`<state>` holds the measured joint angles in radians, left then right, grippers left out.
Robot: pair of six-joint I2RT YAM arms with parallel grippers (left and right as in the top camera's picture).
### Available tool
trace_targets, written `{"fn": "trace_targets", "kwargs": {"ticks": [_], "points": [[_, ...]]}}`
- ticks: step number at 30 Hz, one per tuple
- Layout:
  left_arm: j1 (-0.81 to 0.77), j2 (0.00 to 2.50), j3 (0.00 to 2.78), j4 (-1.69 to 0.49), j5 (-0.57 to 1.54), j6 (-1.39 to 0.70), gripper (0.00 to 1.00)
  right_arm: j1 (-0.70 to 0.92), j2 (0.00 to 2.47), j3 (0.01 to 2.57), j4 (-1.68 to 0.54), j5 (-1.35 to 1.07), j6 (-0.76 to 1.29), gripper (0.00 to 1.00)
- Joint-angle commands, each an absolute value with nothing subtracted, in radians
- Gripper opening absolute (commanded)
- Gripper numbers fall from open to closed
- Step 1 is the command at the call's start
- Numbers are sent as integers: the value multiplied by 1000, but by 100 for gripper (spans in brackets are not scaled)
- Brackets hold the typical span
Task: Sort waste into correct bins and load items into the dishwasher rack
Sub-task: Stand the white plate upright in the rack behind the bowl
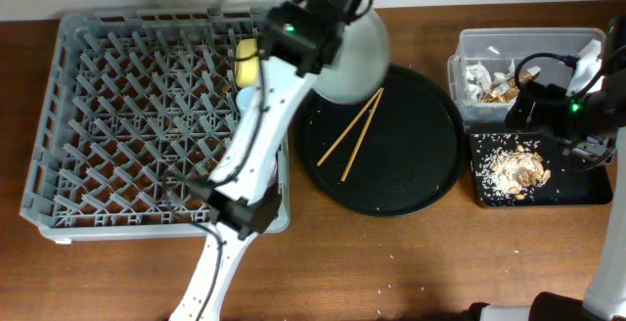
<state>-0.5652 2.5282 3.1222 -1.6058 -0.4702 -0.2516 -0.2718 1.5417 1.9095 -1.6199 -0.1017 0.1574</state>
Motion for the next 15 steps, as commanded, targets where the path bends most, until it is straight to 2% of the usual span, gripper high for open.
{"fn": "trace_targets", "kwargs": {"ticks": [1, 3, 9, 15], "points": [[-500, 2485, 3139, -1614, -918, -191, 0, -276, 1544, 1921, -1619, -89, 162, 98], [-447, 2485, 3133, -1608, -1071, -192, 1, -276, 1544, 1921, -1619, -89, 162, 99], [-281, 2488, 3053, -1495, -1077, -192, 1, -276, 1544, 1921, -1619, -89, 162, 98], [-243, 2489, 2854, -1398, -1044, -192, 1, -276, 1544, 1921, -1619, -89, 162, 98]]}}
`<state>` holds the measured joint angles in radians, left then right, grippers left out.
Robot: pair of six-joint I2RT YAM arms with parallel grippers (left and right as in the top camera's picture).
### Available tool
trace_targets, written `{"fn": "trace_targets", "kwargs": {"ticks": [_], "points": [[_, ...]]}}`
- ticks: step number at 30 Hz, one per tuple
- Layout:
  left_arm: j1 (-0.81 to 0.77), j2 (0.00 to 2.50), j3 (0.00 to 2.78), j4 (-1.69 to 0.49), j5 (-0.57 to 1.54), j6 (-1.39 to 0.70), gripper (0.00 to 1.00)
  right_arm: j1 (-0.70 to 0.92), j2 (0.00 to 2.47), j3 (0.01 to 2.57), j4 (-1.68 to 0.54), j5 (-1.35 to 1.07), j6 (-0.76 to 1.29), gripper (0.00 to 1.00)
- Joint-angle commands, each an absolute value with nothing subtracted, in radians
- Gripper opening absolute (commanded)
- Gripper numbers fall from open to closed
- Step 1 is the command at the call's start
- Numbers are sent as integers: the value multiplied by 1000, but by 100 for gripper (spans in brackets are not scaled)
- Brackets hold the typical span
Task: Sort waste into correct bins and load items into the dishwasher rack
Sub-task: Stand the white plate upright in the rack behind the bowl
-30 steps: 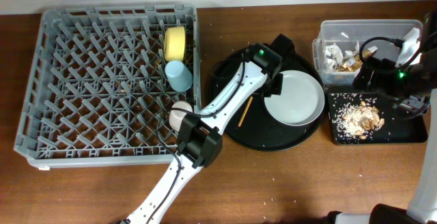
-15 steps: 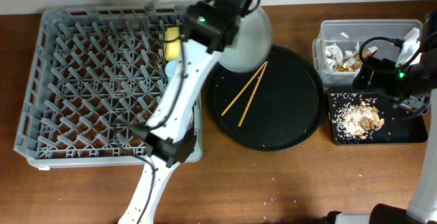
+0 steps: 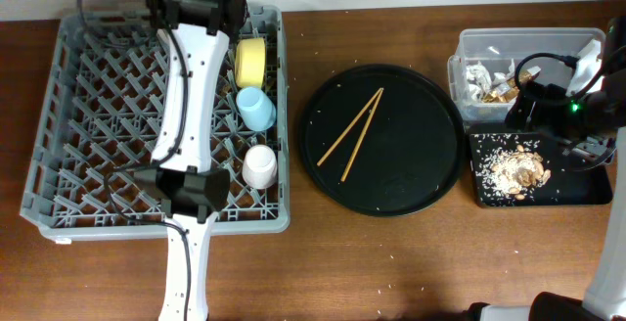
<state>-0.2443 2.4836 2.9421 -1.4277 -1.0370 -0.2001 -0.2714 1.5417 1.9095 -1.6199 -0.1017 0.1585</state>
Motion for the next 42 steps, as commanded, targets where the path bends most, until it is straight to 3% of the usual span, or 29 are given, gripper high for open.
{"fn": "trace_targets", "kwargs": {"ticks": [1, 7, 10, 12, 16, 19, 23, 25, 27, 29, 36, 37, 42], "points": [[-241, 2489, 2794, -1365, -1044, -192, 1, -276, 1544, 1921, -1619, -89, 162, 98], [-241, 2489, 2601, -1256, -1043, -192, 1, -276, 1544, 1921, -1619, -89, 162, 99], [-241, 2489, 2585, -1242, -902, -192, 4, -276, 1544, 1921, -1620, -89, 162, 98], [-241, 2489, 2585, -1242, -804, -192, 29, -276, 1544, 1921, -1619, -89, 162, 98], [-241, 2489, 2586, -1238, -785, -192, 33, -276, 1544, 1921, -1619, -89, 162, 98], [-241, 2470, 2605, -1238, -787, -190, 67, -276, 1544, 1921, -1619, -89, 162, 98], [-247, 2352, 2692, -1248, -771, -184, 87, -276, 1544, 1921, -1620, -89, 162, 98], [-267, 2270, 2700, -1284, -633, -184, 91, -276, 1544, 1921, -1619, -89, 162, 98], [-290, 2217, 2700, -1355, -349, -184, 89, -276, 1544, 1921, -1619, -89, 162, 98], [-326, 2222, 2685, -1423, -196, -181, 89, -276, 1544, 1921, -1619, -89, 162, 98], [-486, 2227, 2433, -1353, -82, -47, 89, -276, 1544, 1921, -1619, -89, 162, 98], [-507, 2227, 2380, -1316, -82, -46, 84, -276, 1544, 1921, -1619, -89, 162, 98], [-578, 2227, 2108, -1116, -82, 64, 80, -276, 1544, 1921, -1619, -89, 162, 99]]}}
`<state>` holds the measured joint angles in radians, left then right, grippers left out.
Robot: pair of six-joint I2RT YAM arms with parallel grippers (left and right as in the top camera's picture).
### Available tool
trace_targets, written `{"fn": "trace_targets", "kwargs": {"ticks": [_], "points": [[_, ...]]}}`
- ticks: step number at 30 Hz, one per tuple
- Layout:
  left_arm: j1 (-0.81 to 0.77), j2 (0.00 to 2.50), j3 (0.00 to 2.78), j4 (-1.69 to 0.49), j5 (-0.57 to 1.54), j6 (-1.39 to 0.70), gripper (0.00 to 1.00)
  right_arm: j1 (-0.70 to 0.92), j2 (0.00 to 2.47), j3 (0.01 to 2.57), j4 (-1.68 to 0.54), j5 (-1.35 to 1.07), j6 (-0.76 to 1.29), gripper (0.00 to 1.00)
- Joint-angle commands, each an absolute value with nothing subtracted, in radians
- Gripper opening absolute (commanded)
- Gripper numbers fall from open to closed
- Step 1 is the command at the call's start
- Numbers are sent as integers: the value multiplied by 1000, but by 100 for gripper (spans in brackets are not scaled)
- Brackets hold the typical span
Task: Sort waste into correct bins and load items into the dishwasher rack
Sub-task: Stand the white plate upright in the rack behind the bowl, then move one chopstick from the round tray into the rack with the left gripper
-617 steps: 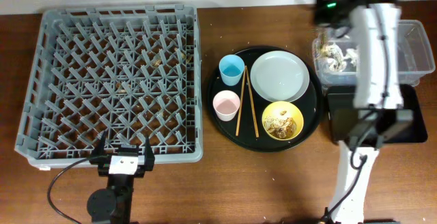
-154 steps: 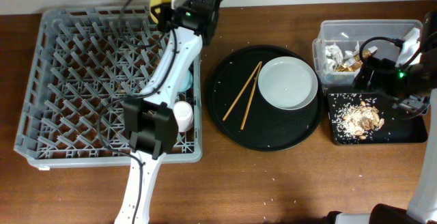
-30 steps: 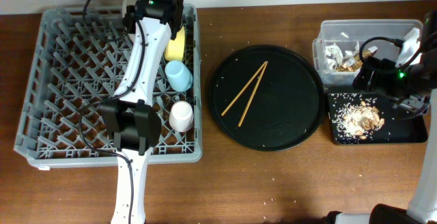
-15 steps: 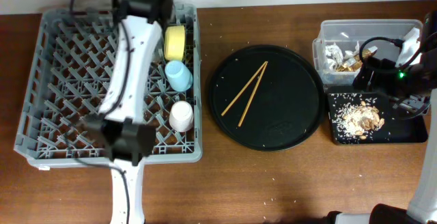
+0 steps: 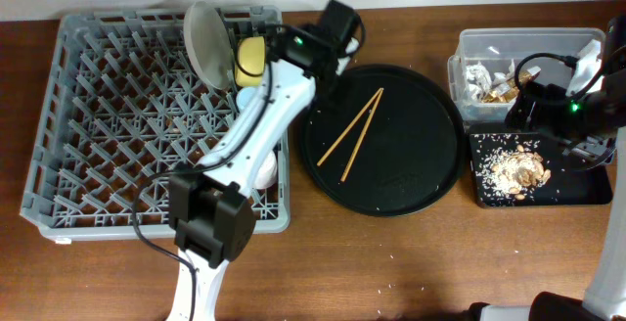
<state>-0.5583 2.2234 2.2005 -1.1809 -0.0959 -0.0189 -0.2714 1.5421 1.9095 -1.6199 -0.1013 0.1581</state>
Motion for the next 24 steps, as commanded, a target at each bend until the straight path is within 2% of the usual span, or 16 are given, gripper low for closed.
{"fn": "trace_targets", "kwargs": {"ticks": [1, 5, 12, 24], "points": [[-584, 2227, 2065, -1073, -82, 84, 78, -276, 1544, 1921, -1619, -89, 162, 98], [-599, 2227, 1907, -916, -73, 108, 77, -276, 1544, 1921, -1619, -89, 162, 98], [-609, 2229, 1800, -803, 23, 208, 77, -276, 1544, 1921, -1619, -89, 162, 99], [-609, 2293, 1765, -770, 20, 208, 76, -276, 1544, 1921, -1619, -89, 162, 98]]}}
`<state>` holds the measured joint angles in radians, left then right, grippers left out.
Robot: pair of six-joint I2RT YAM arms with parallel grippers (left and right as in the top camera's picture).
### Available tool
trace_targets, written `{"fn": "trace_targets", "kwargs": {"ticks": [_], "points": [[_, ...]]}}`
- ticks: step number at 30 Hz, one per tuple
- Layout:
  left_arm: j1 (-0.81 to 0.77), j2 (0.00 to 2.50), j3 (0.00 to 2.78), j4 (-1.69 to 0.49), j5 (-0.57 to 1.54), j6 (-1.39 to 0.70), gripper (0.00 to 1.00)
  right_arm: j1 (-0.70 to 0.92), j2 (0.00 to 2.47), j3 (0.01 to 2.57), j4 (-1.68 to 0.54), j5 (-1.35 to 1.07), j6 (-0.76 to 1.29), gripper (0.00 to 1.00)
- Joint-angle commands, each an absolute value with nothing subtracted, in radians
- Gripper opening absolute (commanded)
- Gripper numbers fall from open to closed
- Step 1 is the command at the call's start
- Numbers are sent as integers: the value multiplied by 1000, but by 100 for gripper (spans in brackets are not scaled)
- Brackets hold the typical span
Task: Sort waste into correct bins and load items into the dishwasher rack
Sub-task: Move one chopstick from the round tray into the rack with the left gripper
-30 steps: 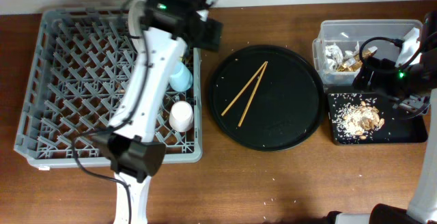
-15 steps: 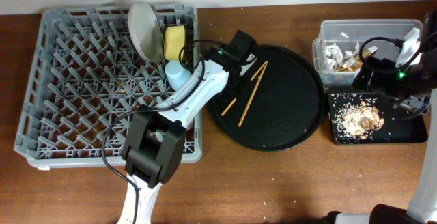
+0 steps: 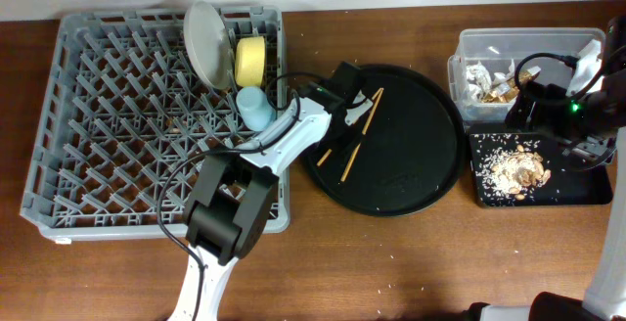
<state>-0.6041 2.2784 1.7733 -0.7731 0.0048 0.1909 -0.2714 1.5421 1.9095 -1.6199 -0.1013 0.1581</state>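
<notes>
The grey dishwasher rack [image 3: 88,125] fills the left of the overhead view. A grey plate [image 3: 205,42] stands on edge in its far right part, beside a yellow cup [image 3: 252,60] and a blue cup [image 3: 256,109]. Two wooden chopsticks [image 3: 360,125] lie on the round black tray [image 3: 411,155]. My left gripper [image 3: 348,94] hangs over the tray's left side, right at the chopsticks, and looks open. My right gripper [image 3: 533,106] sits at the near edge of the clear bin; its fingers are too dark to read.
The clear bin [image 3: 499,47] at the far right holds wrappers. In front of it the black bin [image 3: 587,189] holds food scraps. Crumbs dot the tray and the wooden table [image 3: 391,262]. My left arm [image 3: 230,204] crosses the rack's near right corner.
My left gripper has moved from the tray's far left rim, next to the rack, down to the chopsticks on the tray. The plate stays upright in the rack. The right arm is unmoved.
First my left gripper held the grey plate between the rack and the tray. Then the arm reached over the rack's far edge, plate out of sight. Later the plate stood in the rack with the gripper clear of it, and now the gripper is at the chopsticks.
</notes>
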Motion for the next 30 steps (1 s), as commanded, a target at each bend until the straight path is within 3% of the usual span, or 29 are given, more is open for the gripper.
{"fn": "trace_targets", "kwargs": {"ticks": [1, 11, 13, 14, 21, 24, 30], "points": [[-609, 2293, 1765, -770, 20, 208, 76, -276, 1544, 1921, -1619, -89, 162, 99], [-609, 2346, 1765, -771, -7, 302, 74, -276, 1544, 1921, -1619, -89, 162, 98], [-609, 2346, 1765, -770, -7, 302, 37, -276, 1544, 1921, -1620, -89, 162, 98], [-609, 2346, 1765, -770, -7, 302, 32, -276, 1544, 1921, -1619, -89, 162, 98], [-609, 2345, 1766, -938, 88, 301, 30, -276, 1544, 1921, -1620, -89, 162, 98], [-609, 2345, 1768, -949, 90, 301, 1, -276, 1544, 1921, -1619, -89, 162, 99], [-606, 2345, 1973, -1055, 89, 229, 1, -276, 1544, 1921, -1619, -89, 162, 98]]}}
